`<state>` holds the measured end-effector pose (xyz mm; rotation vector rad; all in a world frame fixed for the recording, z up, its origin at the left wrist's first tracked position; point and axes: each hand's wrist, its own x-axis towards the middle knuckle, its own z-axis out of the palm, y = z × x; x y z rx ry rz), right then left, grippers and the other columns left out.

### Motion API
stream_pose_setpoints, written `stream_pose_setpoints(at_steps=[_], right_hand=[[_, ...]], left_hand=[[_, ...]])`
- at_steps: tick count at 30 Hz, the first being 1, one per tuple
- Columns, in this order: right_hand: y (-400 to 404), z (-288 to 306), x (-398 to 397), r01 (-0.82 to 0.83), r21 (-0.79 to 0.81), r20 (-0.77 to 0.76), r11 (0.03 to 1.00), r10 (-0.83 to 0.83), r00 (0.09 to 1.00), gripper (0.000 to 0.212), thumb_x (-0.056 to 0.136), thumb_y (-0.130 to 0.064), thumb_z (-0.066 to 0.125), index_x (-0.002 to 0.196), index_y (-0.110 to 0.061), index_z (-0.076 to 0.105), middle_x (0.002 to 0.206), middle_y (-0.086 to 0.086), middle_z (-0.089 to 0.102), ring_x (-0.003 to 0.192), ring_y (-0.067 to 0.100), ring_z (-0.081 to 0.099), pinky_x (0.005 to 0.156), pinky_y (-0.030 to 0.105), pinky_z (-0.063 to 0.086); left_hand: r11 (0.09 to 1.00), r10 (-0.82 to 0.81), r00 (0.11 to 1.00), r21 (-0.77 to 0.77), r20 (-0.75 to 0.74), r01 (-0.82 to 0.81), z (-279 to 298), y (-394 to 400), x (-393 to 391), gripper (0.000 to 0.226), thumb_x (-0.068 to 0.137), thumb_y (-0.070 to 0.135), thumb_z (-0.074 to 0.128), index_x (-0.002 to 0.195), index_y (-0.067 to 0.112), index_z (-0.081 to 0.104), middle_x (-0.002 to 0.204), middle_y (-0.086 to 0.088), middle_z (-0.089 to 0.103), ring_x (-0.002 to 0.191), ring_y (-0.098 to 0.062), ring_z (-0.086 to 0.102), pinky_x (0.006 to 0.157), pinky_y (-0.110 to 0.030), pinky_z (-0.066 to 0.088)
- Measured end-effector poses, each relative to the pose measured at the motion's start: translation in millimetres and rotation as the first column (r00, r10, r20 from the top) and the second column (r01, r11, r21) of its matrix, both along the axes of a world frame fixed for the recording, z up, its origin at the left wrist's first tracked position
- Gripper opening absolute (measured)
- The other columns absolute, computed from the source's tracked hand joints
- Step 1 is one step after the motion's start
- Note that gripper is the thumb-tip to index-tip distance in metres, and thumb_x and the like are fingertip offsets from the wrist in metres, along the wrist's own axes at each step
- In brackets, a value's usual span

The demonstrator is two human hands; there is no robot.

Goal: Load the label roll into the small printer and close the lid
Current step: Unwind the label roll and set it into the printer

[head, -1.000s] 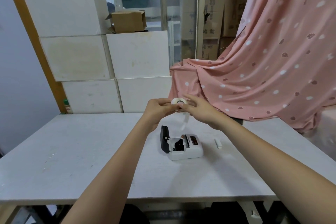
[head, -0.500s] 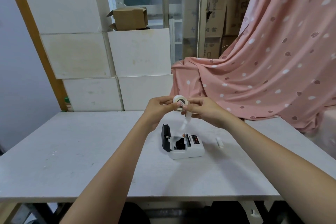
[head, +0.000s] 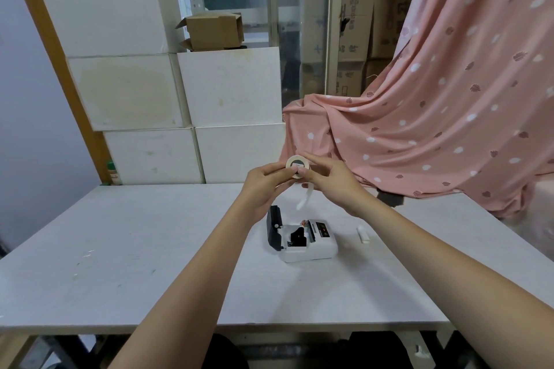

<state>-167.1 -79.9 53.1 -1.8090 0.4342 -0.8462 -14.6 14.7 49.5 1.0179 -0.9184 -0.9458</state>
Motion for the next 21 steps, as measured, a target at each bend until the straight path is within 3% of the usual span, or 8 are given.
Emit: stream_pose_setpoints(at_steps=[2,4,6,9,12,14,17,21], right_hand=[[3,0,3,0.014,-0.061,-0.04,0.998,-0.017,0.999,0.038,0.102,-0.03,0.06,0.139,-0.033,0.059,0.111,-0.01,0.074,0.102,0.003,0.07,0.078,0.013,0.053],[6,0,4,0.018,-0.105,-0.088,0.994,-0.027,0.996,0.033,0.105,-0.03,0.054,0.133,-0.045,0.054,0.108,-0.021,0.069,0.094,-0.01,0.067,0.078,0.013,0.053],[6,-1,5,0.016,-0.121,-0.113,0.993,-0.03,0.993,0.036,0.106,-0.026,0.051,0.129,-0.054,0.05,0.109,-0.028,0.065,0.095,-0.009,0.065,0.084,0.016,0.056],[6,1,2,0.012,-0.165,-0.159,0.986,-0.038,0.987,0.035,0.106,-0.024,0.051,0.139,-0.034,0.056,0.114,-0.016,0.068,0.097,-0.003,0.066,0.09,0.021,0.056],[2,7,-2,-0.034,-0.228,-0.242,0.973,-0.023,0.97,0.029,0.105,-0.027,0.052,0.131,-0.021,0.065,0.112,0.001,0.072,0.096,0.014,0.067,0.091,0.028,0.056],[-2,10,-5,-0.08,-0.282,-0.345,0.956,-0.023,0.938,0.032,0.104,-0.034,0.052,0.13,-0.021,0.064,0.107,0.005,0.07,0.099,0.024,0.065,0.095,0.036,0.056],[-8,10,-7,-0.132,-0.375,-0.512,0.918,-0.086,0.855,0.05,0.1,-0.043,0.054,0.147,-0.028,0.049,0.106,0.001,0.07,0.099,0.02,0.064,0.098,0.044,0.052],[-3,16,-11,-0.137,-0.368,-0.562,0.92,-0.102,0.821,0.058,0.099,-0.037,0.06,0.152,-0.03,0.036,0.116,0.006,0.069,0.107,0.02,0.064,0.096,0.037,0.05]], left_hand=[[1.0,-0.011,0.999,-0.007,-0.032,0.011,0,-1,-1,0.029,0.093,0.006,0.068,0.118,-0.008,0.067,0.117,-0.019,0.072,0.112,-0.027,0.069,0.096,-0.027,0.055],[1.0,-0.016,0.997,-0.008,-0.069,0.015,-1,-2,-1,0.031,0.092,0.005,0.068,0.119,-0.01,0.065,0.117,-0.021,0.071,0.111,-0.029,0.069,0.097,-0.029,0.054],[1.0,-0.027,0.996,0.001,-0.081,0.028,-2,-2,0,0.032,0.092,0.005,0.068,0.12,-0.01,0.064,0.117,-0.021,0.071,0.111,-0.029,0.069,0.098,-0.03,0.054],[0.998,-0.047,0.999,0.044,-0.026,0.049,-4,-1,2,0.033,0.092,0.009,0.069,0.121,-0.006,0.065,0.117,-0.018,0.072,0.111,-0.027,0.069,0.098,-0.03,0.054],[0.989,-0.008,0.982,0.148,0.189,-0.021,-2,-1,9,0.043,0.086,0.026,0.077,0.123,0.007,0.067,0.117,-0.008,0.073,0.113,-0.02,0.067,0.097,-0.033,0.053],[0.982,-0.012,0.954,0.182,0.298,-0.045,1,-1,15,0.052,0.082,0.032,0.081,0.128,0.012,0.065,0.118,-0.003,0.073,0.115,-0.018,0.065,0.096,-0.032,0.052],[0.985,-0.082,0.913,0.174,0.399,0.013,8,1,21,0.048,0.086,0.022,0.079,0.129,0.012,0.064,0.116,-0.005,0.073,0.109,-0.019,0.069,0.094,-0.031,0.054],[0.98,-0.142,0.864,0.189,0.483,0.055,15,4,23,0.048,0.084,0.014,0.08,0.129,0.013,0.064,0.109,-0.011,0.074,0.1,-0.024,0.072,0.092,-0.03,0.056]])
